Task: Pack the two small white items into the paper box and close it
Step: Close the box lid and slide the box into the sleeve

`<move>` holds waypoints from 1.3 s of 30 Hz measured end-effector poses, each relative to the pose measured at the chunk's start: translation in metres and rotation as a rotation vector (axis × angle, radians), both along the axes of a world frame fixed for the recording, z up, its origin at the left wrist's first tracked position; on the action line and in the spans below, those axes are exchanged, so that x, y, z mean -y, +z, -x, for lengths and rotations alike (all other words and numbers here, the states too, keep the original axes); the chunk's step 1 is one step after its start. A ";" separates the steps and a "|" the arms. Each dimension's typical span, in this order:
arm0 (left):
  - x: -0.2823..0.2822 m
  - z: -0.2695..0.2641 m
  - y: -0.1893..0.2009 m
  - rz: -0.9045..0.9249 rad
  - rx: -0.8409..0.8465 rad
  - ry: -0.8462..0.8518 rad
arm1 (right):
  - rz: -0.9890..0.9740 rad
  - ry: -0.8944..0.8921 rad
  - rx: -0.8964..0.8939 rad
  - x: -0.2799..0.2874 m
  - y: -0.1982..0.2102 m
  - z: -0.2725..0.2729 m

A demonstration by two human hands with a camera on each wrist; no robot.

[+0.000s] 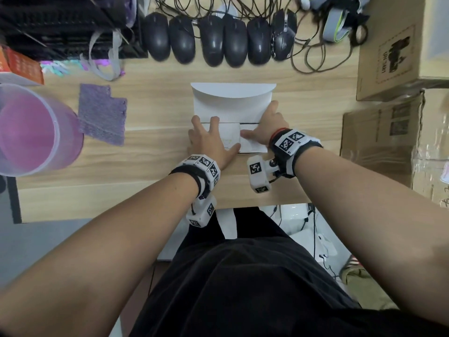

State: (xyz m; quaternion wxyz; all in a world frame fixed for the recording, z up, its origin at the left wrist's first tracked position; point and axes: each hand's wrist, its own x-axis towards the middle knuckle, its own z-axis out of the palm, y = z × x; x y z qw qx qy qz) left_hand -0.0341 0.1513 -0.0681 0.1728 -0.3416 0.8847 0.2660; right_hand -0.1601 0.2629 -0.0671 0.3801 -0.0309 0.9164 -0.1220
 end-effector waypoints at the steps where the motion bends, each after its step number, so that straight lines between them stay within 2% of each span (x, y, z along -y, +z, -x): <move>1: -0.002 0.001 0.000 0.016 0.016 0.008 | 0.001 0.001 0.001 0.000 0.000 0.000; 11: -0.017 0.011 0.001 0.110 0.166 0.048 | -0.021 0.040 -0.003 0.001 0.005 0.000; 19: -0.021 0.017 -0.005 0.104 0.197 0.060 | -0.029 0.041 0.011 0.002 0.007 0.002; 30: -0.001 0.013 -0.009 -0.012 0.018 0.196 | -0.012 0.041 0.025 0.001 0.005 0.005; 35: 0.014 0.014 -0.012 -0.065 0.054 0.127 | 0.148 -0.020 0.016 -0.009 -0.003 0.005; 39: 0.021 0.002 -0.011 -0.013 0.131 -0.104 | 0.299 -0.097 -0.051 -0.020 -0.008 0.001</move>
